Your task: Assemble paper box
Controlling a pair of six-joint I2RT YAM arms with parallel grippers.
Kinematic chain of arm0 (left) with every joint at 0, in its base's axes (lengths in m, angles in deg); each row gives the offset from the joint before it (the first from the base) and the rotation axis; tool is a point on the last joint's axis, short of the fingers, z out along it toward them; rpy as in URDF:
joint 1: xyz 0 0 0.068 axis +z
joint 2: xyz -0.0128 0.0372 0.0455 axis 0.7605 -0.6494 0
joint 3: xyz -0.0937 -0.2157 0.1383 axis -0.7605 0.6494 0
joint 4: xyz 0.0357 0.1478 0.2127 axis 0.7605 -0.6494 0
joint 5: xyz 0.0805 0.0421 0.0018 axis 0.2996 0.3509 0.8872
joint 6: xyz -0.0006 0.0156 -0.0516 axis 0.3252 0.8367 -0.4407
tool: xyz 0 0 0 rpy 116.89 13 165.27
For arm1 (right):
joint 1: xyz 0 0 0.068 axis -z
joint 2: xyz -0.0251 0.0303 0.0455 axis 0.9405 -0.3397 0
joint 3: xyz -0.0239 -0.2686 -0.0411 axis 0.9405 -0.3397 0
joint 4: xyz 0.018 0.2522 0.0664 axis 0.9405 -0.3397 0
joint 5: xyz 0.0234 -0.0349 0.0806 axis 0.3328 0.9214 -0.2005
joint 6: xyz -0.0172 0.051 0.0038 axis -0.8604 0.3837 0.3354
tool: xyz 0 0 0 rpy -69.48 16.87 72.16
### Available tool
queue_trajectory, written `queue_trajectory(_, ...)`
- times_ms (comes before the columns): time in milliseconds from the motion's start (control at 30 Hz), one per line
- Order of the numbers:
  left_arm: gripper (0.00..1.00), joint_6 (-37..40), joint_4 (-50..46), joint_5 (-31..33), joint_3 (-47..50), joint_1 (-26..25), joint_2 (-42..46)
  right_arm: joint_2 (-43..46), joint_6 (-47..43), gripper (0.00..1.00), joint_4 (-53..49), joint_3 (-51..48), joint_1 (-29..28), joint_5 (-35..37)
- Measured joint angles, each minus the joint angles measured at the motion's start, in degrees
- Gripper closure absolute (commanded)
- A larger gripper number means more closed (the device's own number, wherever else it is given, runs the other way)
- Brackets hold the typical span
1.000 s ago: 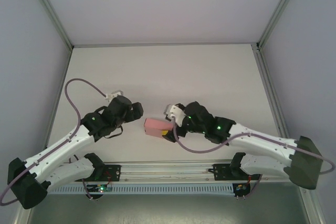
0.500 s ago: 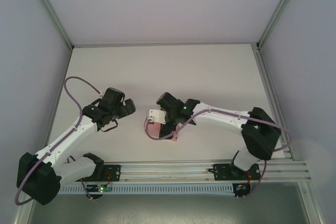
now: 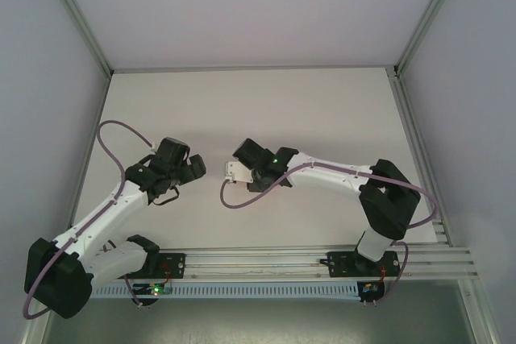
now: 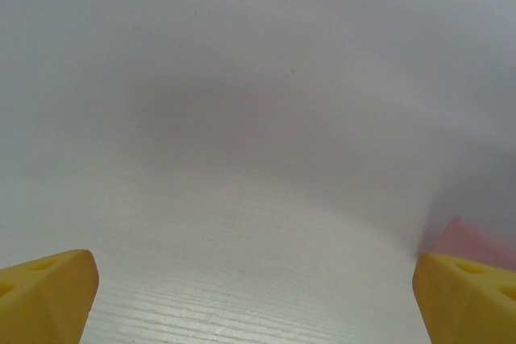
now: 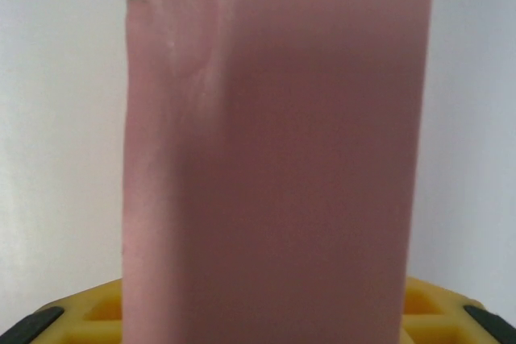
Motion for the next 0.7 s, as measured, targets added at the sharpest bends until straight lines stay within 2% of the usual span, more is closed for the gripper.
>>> queue_trajectory(67,0.00,0.3,0.0,0.8,0.0,0.0,1.0,1.6,-5.9,0.65,7.4,-4.5,-0.1,5.6)
queue_trajectory(133,0.00,0.4,0.0,1.4,0.1,0.0,2.3,2.0,-12.5,0.60,16.5,-10.2,-0.1,10.2)
queue_trajectory(233,0.00,0.6,0.0,2.6,1.0,0.0,4.4,-0.8,-22.4,0.59,31.2,-15.3,0.2,16.0)
queue_trajectory(400,0.00,0.6,0.0,4.0,2.3,0.5,5.4,-6.1,-32.5,0.56,50.0,-19.1,0.9,19.4)
queue_trajectory(467,0.00,0.6,0.0,4.2,2.4,0.7,5.4,-6.4,-33.3,0.40,52.8,-20.1,1.3,19.3)
queue_trajectory(567,0.00,0.6,0.0,4.4,2.4,0.8,5.4,-6.2,-32.7,0.07,51.7,-20.2,1.4,18.8)
queue_trajectory(600,0.00,0.6,0.0,4.4,2.4,0.8,5.4,-5.6,-31.7,0.02,50.1,-20.2,1.4,18.1)
queue_trajectory(700,0.00,0.6,-0.1,4.3,2.4,1.1,5.5,-1.7,-27.2,0.02,41.6,-20.1,1.2,14.9)
